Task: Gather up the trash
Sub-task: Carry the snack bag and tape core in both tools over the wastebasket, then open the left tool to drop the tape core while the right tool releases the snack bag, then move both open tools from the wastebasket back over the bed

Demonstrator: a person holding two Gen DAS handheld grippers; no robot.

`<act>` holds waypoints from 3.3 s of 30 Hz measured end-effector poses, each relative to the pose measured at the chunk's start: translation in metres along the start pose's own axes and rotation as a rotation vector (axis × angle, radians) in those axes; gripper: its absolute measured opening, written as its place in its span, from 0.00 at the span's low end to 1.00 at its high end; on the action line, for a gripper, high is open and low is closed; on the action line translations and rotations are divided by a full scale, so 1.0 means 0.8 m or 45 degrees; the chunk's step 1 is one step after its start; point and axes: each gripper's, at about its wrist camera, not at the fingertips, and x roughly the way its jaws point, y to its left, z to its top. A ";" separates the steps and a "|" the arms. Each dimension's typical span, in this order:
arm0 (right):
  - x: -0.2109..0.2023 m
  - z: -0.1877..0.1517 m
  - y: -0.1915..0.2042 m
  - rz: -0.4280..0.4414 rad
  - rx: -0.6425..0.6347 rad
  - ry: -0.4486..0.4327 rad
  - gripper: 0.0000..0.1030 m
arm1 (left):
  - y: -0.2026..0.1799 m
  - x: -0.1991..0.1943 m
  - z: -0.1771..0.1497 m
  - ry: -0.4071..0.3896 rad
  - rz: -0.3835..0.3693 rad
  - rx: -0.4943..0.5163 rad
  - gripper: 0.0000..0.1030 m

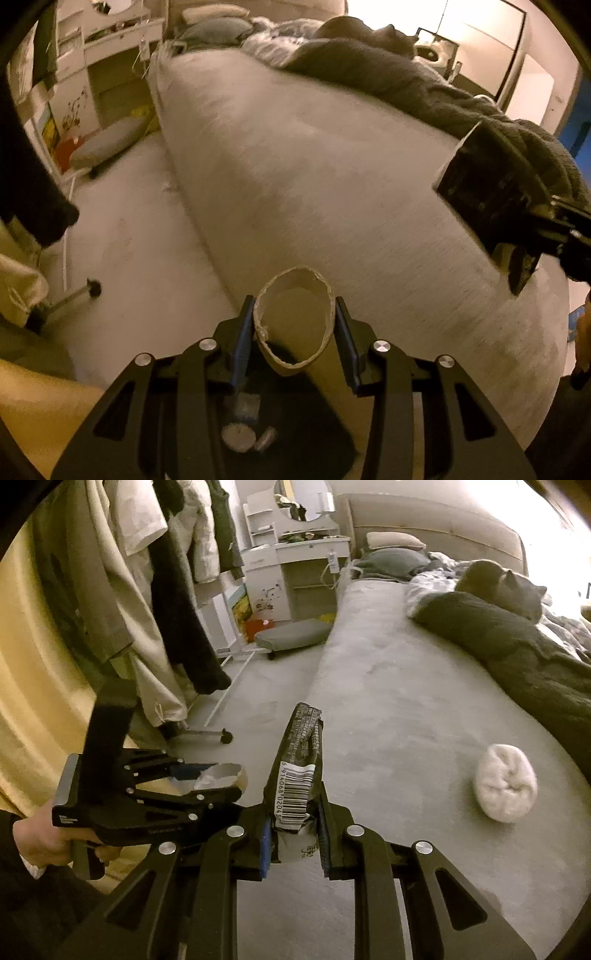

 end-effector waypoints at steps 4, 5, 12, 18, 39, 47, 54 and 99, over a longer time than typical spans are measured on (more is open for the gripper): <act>0.016 0.007 0.016 0.032 -0.006 0.022 0.19 | 0.020 0.004 -0.014 0.075 0.015 -0.022 0.43; 0.020 0.009 0.019 0.037 -0.009 0.028 0.20 | 0.024 0.006 -0.017 0.091 0.018 -0.027 0.43; 0.047 0.015 0.048 0.082 -0.041 0.076 0.20 | 0.058 0.018 -0.047 0.234 0.038 -0.075 0.43; 0.067 0.018 0.069 0.111 -0.062 0.121 0.20 | 0.071 0.025 -0.072 0.346 0.029 -0.062 0.43; 0.167 0.006 0.143 0.199 -0.130 0.396 0.20 | 0.114 0.009 -0.127 0.520 -0.010 -0.042 0.70; 0.205 -0.011 0.157 0.191 -0.159 0.528 0.20 | 0.142 -0.028 -0.115 0.355 -0.015 -0.106 0.74; 0.239 -0.036 0.173 0.196 -0.191 0.669 0.20 | 0.169 -0.052 -0.103 0.253 0.018 -0.174 0.76; 0.196 -0.034 0.168 0.212 -0.267 0.600 0.73 | 0.151 -0.166 -0.018 -0.528 0.141 -0.253 0.87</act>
